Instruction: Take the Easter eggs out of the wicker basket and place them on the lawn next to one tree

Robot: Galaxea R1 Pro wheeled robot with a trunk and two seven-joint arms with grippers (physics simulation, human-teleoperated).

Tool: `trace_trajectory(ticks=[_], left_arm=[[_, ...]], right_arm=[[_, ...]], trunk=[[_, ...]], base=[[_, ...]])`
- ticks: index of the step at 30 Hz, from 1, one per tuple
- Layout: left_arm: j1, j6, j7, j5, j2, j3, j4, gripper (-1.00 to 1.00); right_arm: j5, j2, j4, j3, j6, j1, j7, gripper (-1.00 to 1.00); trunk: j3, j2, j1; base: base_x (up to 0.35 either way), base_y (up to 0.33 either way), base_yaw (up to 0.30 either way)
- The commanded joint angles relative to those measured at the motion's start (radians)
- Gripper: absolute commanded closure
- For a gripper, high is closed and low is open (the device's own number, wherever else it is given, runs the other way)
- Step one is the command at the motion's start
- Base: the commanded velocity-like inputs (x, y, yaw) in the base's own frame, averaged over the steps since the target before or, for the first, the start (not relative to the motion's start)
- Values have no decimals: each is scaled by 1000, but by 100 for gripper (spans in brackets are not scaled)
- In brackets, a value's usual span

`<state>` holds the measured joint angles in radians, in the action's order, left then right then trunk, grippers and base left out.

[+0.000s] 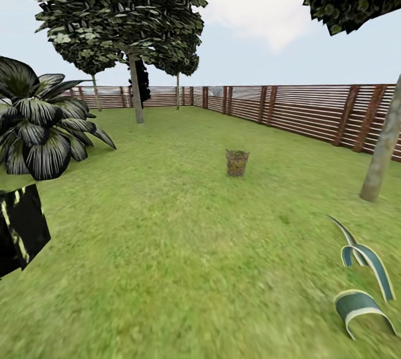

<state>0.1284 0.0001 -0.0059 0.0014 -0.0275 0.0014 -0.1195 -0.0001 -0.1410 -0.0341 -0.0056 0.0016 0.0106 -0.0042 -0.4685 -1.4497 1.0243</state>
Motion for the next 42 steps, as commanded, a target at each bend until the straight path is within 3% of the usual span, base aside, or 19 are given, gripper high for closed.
trace_trajectory(ticks=[1, 9, 25, 42], left_arm=[[0, 0, -1, 0, 0, 0, -2, -100], [0, 0, -1, 0, 0, 0, -2, -100], [0, 1, 0, 0, 0, 0, -2, -100], [0, 1, 0, 0, 0, 0, -2, -100]], right_arm=[[0, 0, 0, -1, 0, 0, 0, -100], [1, 0, 0, 0, 1, 0, 0, -100], [1, -2, 0, 1, 1, 0, 1, -100], [3, -2, 0, 3, 1, 0, 1, -100]], trunk=[[-1, 0, 1], [-1, 0, 1], [-1, 0, 1], [-1, 0, 1]], base=[[344, 0, 284], [344, 0, 273], [344, 0, 8], [344, 0, 154]])
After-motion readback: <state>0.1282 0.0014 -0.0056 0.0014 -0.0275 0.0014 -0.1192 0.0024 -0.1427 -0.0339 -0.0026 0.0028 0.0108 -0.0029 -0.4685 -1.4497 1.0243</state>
